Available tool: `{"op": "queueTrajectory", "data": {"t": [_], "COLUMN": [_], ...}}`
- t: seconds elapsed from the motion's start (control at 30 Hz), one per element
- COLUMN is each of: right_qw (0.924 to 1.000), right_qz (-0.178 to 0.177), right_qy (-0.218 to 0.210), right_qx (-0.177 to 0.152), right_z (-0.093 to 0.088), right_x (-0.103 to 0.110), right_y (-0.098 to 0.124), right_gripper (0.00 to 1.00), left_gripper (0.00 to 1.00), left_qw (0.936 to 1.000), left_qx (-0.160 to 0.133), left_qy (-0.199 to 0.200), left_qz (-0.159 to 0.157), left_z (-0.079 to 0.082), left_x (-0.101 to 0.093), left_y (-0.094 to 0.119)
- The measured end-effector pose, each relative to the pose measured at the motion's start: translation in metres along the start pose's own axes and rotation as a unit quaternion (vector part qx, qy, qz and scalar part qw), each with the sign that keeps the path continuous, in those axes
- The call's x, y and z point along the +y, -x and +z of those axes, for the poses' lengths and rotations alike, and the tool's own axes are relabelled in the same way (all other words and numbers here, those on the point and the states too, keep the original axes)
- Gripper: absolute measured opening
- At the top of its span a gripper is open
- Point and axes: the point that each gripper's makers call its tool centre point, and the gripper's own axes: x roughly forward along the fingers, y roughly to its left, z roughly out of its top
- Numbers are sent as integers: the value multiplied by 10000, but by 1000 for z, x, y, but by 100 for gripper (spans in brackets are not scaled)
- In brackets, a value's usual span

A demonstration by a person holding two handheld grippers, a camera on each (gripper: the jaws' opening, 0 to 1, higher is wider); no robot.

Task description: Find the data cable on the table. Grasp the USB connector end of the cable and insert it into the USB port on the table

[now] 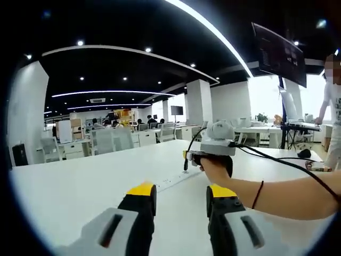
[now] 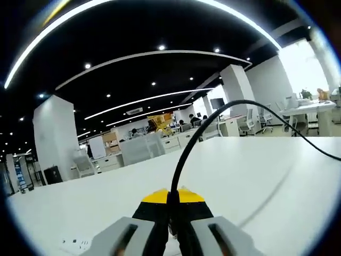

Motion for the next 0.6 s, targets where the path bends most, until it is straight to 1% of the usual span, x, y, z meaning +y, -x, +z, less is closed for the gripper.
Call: {"op": "queueTrajectory", "data": {"t": [0.1,0.13,0.33,0.43,0.6], "right_qw": [9998,9994,9985,9977,9965], "right_qz": [-178,-259,-459,-542,-749], "right_qy": [-40,-214,-256,-364,-304], "right_qx": [-50,-97,-146,-156,-207], "right_z": [1,1,2,2,2], "right_x": [-2,-4,-12,-14,-14], "right_y": [1,1,1,2,2], "right_gripper": [5,5,5,5,5], "left_gripper": [38,38,38,38,38], "left_qw": [10000,10000,9999,9999,9999], "left_qx": [2,-6,-88,-73,-28], "left_qy": [18,27,81,116,151], "left_qz": [19,28,42,6,-44], "left_z": [1,2,8,7,6], "left_x": [1,3,9,8,7], "left_y": [2,3,5,6,8]}}
